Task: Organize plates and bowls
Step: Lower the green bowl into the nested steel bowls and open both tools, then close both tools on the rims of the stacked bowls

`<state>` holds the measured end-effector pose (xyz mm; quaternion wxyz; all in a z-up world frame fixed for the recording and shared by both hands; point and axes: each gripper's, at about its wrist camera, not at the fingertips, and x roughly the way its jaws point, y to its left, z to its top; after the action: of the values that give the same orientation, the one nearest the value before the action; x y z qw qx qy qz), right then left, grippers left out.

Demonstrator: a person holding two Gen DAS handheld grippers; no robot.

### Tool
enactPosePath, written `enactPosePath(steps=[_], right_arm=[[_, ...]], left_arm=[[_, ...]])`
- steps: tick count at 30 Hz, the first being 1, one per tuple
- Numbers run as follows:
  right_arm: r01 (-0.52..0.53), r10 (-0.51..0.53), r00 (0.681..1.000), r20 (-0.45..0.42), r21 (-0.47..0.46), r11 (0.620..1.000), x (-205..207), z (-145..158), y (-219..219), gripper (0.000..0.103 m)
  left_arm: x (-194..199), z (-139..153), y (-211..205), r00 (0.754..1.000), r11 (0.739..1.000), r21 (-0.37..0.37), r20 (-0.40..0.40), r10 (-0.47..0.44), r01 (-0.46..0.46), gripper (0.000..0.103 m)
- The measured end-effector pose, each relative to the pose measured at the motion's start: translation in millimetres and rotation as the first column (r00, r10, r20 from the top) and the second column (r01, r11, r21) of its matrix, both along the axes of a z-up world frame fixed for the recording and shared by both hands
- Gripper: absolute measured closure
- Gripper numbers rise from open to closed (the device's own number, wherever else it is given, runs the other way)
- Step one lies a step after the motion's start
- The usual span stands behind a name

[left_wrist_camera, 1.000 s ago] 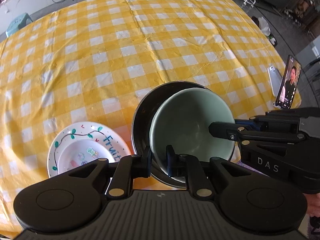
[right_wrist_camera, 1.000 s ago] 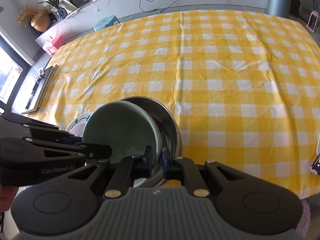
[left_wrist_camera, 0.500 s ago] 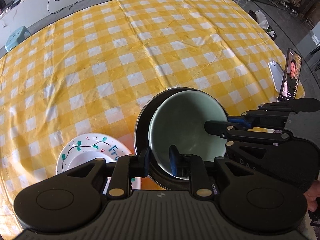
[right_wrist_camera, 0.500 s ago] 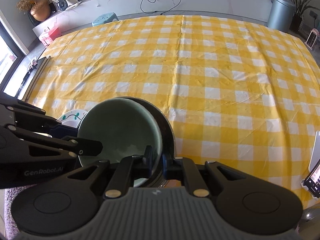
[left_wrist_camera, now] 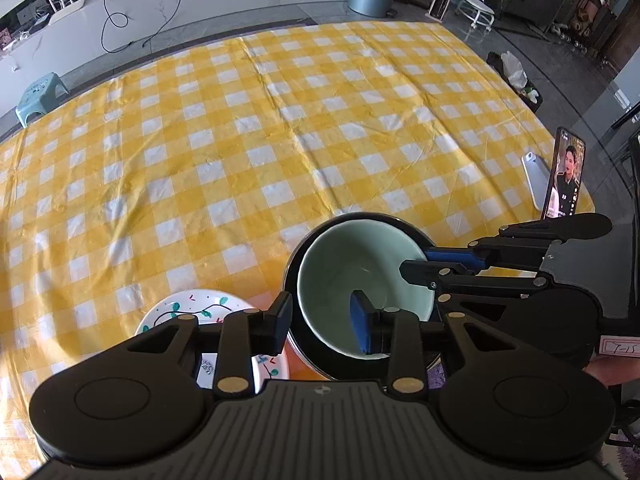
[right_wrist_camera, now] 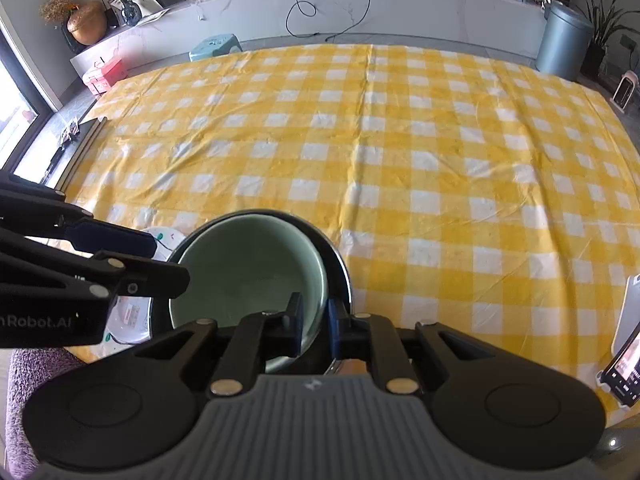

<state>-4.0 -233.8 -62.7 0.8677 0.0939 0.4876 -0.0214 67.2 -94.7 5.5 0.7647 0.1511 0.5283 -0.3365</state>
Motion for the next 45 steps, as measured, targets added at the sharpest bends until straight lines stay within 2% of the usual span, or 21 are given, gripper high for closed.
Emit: enactPosePath(steps=[4,6,11,15,18,24,30,35,40,45], right_arm=[[0.0,0.001,0.999,0.04,-0.011,1.0,-3.5,12.8,-1.4,0.09],[0.0,0.0,0.998,0.066,-0.001,1.0,-5.8,20.0,-4.2,0.075],[0.027,-0.03,0.991,0.133,0.019,0.999,-12.2,35.8,-13.0,0.065],[0.077,-0.083,0.987,0.136,0.052,0.996,-15.6,33.1,-21.5,0.058],[0.132,-0.143,0.984,0.107,0.104,0.986,-17.2,20.4,-28.6,0.054],[0.237,-0.252,0.967,0.028,0.249,0.939,-23.4,-8.9,-36.8,0.051],[0.268,-0.275,0.961,-0.017,0.289,0.919,-23.0,-27.0,-30.6,0.047],[0.289,-0.289,0.956,-0.05,0.314,0.904,-21.4,-39.5,-32.7,0.047],[0.29,-0.285,0.956,-0.064,0.333,0.897,-18.1,-46.1,-33.9,0.047],[0.284,-0.277,0.958,-0.07,0.347,0.894,-12.8,-50.9,-35.1,0.047]], left_arm=[[2.2,1.6,6.0,1.0,1.0,-0.021,-0.001,0.024,-0.024,0.057],[3.7,1.9,9.9,0.999,0.998,-0.037,-0.004,0.041,-0.041,0.052],[6.8,-0.7,20.3,0.996,0.993,-0.075,-0.007,0.094,-0.094,0.041],[8.1,-9.1,31.4,0.989,0.983,-0.103,-0.021,0.148,-0.149,0.035],[9.8,-20.1,40.3,0.977,0.968,-0.135,-0.069,0.203,-0.211,0.034],[10.0,-47.1,55.5,0.929,0.91,-0.209,-0.175,0.325,-0.358,0.032],[6.2,-68.2,59.2,0.892,0.869,-0.236,-0.247,0.379,-0.434,0.032],[0.1,-78.1,55.0,0.888,0.866,-0.228,-0.24,0.393,-0.445,0.032],[-1.5,-85.2,55.5,0.872,0.847,-0.242,-0.266,0.411,-0.473,0.032],[-2.3,-87.5,52.0,0.869,0.845,-0.242,-0.274,0.412,-0.477,0.036]])
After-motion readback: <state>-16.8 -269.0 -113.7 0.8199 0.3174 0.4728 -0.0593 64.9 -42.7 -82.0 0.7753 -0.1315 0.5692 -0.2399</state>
